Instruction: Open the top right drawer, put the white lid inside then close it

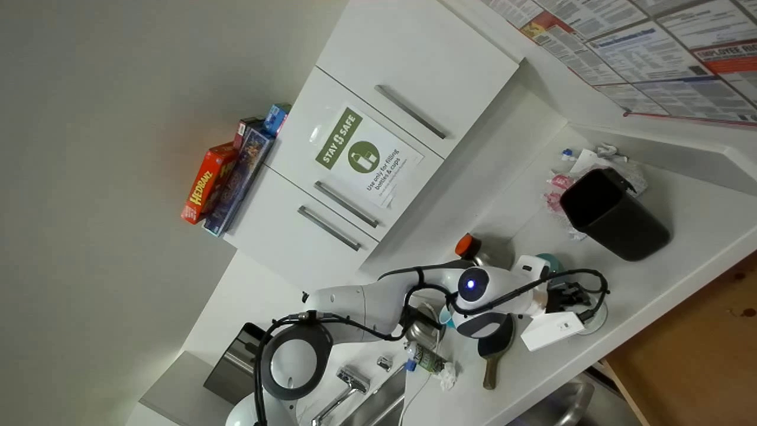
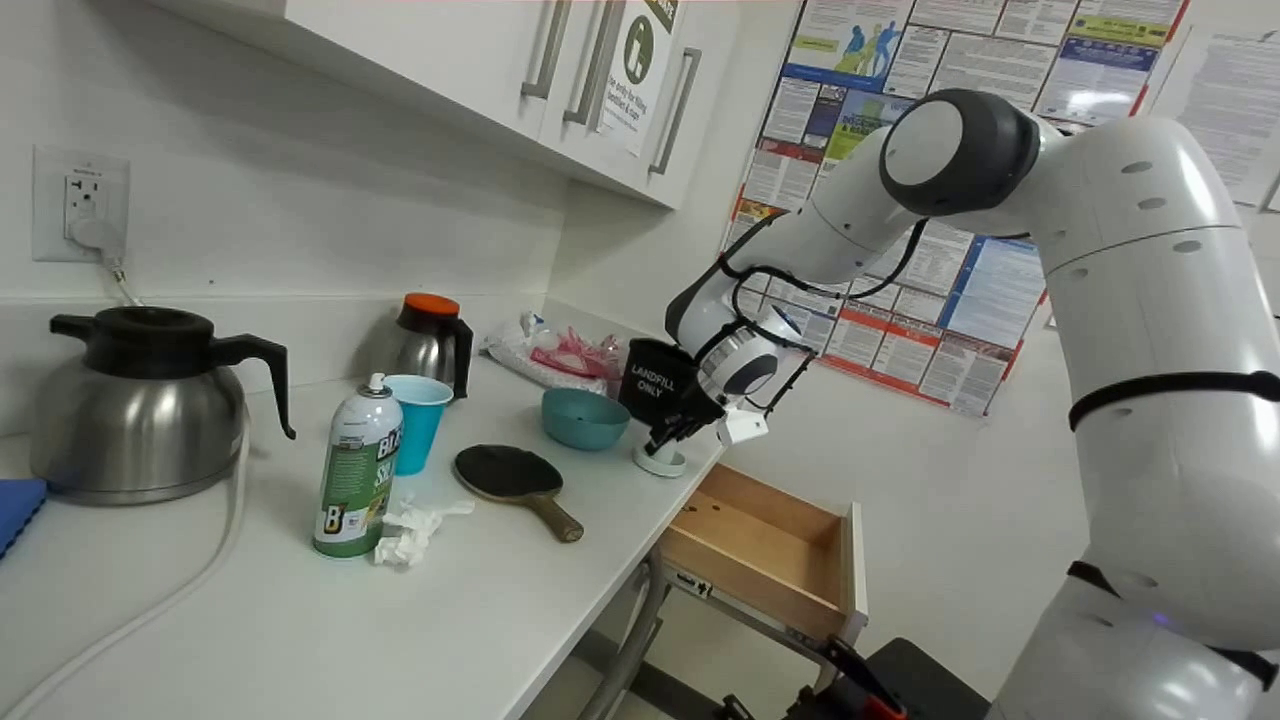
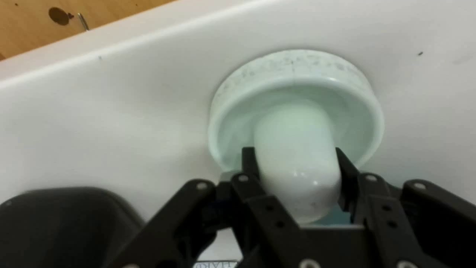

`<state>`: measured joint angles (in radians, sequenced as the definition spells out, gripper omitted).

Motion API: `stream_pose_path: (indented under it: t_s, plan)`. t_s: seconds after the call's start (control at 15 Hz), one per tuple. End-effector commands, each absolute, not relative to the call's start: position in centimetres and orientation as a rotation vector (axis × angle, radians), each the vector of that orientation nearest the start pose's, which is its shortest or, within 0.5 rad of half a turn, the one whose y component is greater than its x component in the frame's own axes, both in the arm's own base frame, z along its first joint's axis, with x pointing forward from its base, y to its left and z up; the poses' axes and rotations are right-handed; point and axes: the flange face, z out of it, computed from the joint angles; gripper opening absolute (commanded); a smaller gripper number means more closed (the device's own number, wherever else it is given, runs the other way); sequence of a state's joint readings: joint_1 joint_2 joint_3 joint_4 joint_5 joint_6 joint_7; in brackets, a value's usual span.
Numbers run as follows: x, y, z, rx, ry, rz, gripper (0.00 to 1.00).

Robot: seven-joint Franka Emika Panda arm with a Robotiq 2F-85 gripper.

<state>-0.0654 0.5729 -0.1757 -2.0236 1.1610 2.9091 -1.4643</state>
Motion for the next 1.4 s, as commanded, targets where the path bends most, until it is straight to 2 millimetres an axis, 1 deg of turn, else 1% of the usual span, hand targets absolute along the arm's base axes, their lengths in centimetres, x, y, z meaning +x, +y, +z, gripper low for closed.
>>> stream_pose_path:
  t_s: [0.0, 0.2, 0.33, 0.47, 0.6, 0.8, 0.93, 1.13, 1.33]
  plan:
    - [55.1, -20.4, 20.9, -3.084, -0.172, -0.759, 0.24]
    - [52.9, -22.5, 22.2, -3.114, -0.099, -0.77, 0.24]
    - [51.1, -24.1, 22.8, -3.139, -0.031, -0.772, 0.24]
    - [49.2, -26.0, 22.8, -3.166, 0.064, -0.772, 0.24]
    - [47.6, -27.9, 22.4, -3.182, 0.191, -0.775, 0.24]
    - [45.7, -30.6, 20.4, -3.178, 0.363, -0.755, 0.24]
    - [44.8, -32.1, 18.6, -3.162, 0.458, -0.737, 0.24]
    - [43.9, -33.6, 15.0, -3.158, 0.565, -0.686, 0.24]
    - [43.9, -34.7, 11.2, -3.156, 0.653, -0.658, 0.24]
